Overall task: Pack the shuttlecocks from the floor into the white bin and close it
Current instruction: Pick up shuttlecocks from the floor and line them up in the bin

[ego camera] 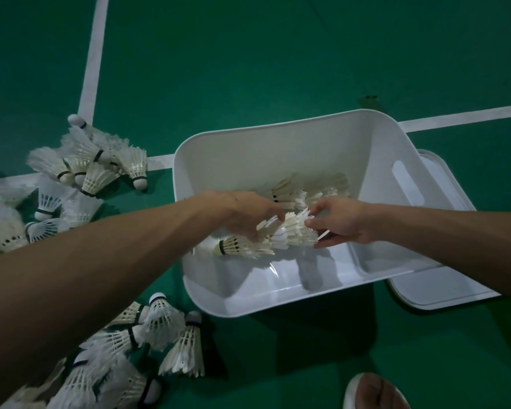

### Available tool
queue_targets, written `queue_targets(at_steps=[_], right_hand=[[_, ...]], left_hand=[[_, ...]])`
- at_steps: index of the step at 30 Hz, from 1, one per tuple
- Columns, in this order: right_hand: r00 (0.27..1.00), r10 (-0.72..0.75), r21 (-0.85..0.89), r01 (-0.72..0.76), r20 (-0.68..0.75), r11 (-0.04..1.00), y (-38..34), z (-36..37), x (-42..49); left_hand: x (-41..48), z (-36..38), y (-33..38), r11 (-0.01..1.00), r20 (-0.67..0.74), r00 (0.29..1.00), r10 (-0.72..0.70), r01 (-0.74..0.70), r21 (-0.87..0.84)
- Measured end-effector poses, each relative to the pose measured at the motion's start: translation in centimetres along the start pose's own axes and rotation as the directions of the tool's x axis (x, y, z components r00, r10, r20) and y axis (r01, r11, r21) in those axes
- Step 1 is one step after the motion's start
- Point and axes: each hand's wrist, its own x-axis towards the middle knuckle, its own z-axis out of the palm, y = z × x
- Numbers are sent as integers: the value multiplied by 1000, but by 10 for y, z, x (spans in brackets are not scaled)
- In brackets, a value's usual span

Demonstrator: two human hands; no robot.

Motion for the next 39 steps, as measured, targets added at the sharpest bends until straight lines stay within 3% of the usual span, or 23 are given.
queue_targets(at_steps=[4, 8, 11, 14, 17, 22, 31, 35, 39], right_hand=[[998, -49, -277, 36, -40, 960, -1, -10, -12], [965, -254, -660, 145, -71, 737, -20, -13, -36], [919, -386, -733, 207, -82, 648, -36, -7, -52], [867, -492, -768, 261, -80, 585, -55, 1, -67], [797, -598, -795, 306, -88, 525, -76, 9, -83], [716, -697, -778, 415, -41, 472, -109, 35, -105], [535, -839, -751, 593, 97, 291, -162, 118, -132], [582, -775, -727, 639, 244, 251, -166, 172, -116], [673, -655, -738, 625, 343, 255, -155, 213, -91]], left_hand=[[-3, 0, -1, 997, -50, 998, -30, 27, -69], [-19, -11, 5, 996, -187, 981, -45, 30, -82], [-42, -22, 9, 995, -379, 922, -79, 47, -93], [-71, -30, 8, 994, -574, 812, -106, 81, -69], [-105, -32, 1, 990, -664, 735, -140, 109, -88], [-157, -17, -31, 966, -662, 704, -257, 198, -164], [-207, 37, -92, 890, -449, 774, -447, 335, -309], [-216, 67, -114, 840, -375, 771, -515, 367, -400], [-220, 100, -134, 841, -375, 755, -538, 448, -304]])
